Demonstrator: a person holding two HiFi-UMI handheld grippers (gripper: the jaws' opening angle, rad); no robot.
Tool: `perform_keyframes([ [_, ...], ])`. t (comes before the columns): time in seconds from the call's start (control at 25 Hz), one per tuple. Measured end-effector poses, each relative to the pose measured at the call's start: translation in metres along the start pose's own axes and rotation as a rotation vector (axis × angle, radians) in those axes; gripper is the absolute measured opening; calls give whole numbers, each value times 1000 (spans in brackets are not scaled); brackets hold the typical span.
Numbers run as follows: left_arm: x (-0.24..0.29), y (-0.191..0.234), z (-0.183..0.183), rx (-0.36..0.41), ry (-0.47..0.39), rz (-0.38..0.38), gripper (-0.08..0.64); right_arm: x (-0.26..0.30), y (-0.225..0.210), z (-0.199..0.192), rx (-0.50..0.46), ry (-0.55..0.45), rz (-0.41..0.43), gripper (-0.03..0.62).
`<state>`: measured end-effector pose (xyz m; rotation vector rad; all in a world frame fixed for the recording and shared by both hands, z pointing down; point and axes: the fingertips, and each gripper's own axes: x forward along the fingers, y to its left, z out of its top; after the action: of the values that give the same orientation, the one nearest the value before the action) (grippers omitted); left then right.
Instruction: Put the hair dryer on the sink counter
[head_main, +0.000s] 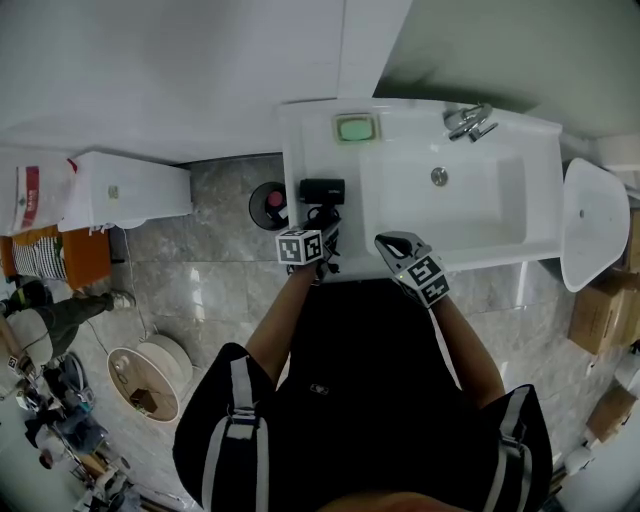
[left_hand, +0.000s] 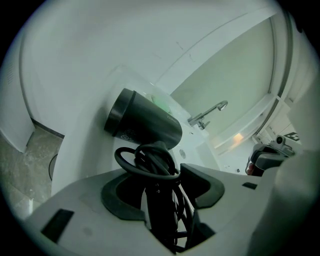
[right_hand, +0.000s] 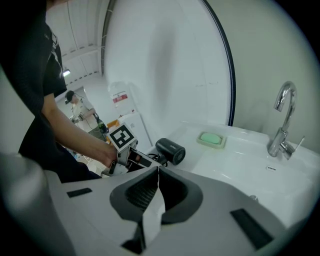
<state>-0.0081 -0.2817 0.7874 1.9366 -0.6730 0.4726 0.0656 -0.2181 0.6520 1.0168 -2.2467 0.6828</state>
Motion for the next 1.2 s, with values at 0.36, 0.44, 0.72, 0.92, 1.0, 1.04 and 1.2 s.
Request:
perform_keyframes([
  [0.36,5,-1,1,-14,0,-4,221,2,2,-1,-8,7,19,61],
  [0.44,6,0,0,-16,-3,-2,221,3,3,-2,-11,7,24,61],
  [0.72,4,-3,1,-33,-17,23,259,-3,6,-2,-15,2,28,61],
  [0.92,2,-3,-2,-8,-10,60,279,-4,5,-5,-23,1,30,61],
  [1.0,-2,-4,-3,-7,-12,67,281,-5,6,-5,-21,-2,32,61],
  [1.04,-4,-5,-3,-3,-14,67,281,-5,6,-4,-14,-7,35,61],
  [1.2,-11,-9,-3,26,-33,77,281,-6,7,3,49,-55,53,61],
])
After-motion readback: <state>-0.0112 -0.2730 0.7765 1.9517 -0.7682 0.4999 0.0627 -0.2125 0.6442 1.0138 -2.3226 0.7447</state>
